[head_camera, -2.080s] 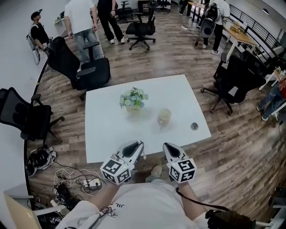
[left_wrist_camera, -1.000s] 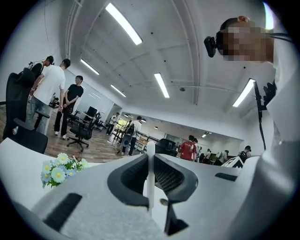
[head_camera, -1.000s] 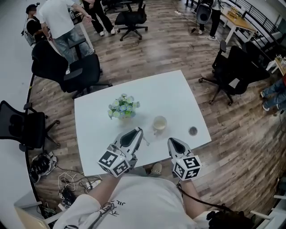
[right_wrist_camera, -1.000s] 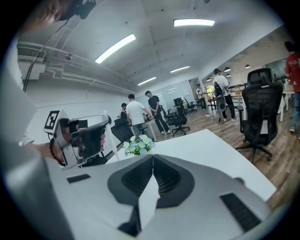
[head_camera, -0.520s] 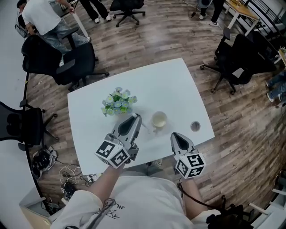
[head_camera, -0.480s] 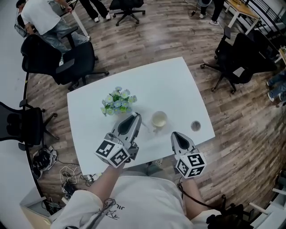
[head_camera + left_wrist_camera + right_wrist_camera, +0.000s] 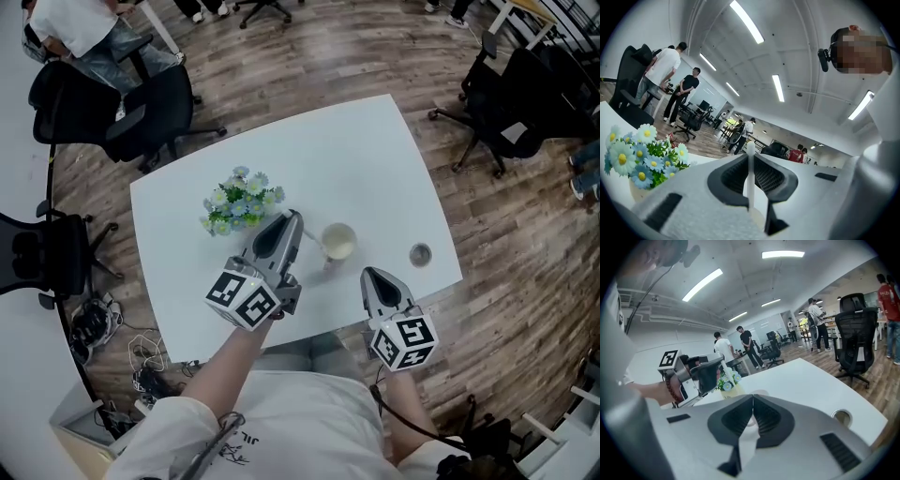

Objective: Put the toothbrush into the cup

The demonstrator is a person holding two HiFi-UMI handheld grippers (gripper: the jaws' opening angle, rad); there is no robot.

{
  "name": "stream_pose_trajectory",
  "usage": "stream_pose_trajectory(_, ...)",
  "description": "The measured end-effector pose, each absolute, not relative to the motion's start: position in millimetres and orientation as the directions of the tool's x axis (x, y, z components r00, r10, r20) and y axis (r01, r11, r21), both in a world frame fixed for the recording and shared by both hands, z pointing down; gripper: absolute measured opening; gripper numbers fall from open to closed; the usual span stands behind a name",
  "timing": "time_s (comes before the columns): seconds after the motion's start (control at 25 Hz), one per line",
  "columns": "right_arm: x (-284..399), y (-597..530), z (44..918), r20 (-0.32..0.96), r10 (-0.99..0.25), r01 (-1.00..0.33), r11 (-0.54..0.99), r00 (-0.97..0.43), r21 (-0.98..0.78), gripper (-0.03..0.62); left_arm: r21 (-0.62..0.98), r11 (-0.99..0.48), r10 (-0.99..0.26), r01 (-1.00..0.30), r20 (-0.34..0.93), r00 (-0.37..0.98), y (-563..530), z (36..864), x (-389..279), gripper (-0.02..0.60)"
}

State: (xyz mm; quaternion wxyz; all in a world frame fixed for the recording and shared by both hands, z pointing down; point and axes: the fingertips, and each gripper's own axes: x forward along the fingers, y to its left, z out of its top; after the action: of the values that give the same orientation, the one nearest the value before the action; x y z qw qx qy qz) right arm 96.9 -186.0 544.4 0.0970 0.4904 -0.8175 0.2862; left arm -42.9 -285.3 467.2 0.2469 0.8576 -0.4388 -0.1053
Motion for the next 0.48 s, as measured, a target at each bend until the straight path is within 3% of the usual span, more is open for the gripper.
stream_pose_trajectory(0.48, 102, -189, 565, 0.461, -0.737, -0.860, 0.338, -0.494, -0.383, 0.018, 0.562, -0.458, -0.813, -0.689, 0.050, 0.580, -305, 515, -32, 0.046)
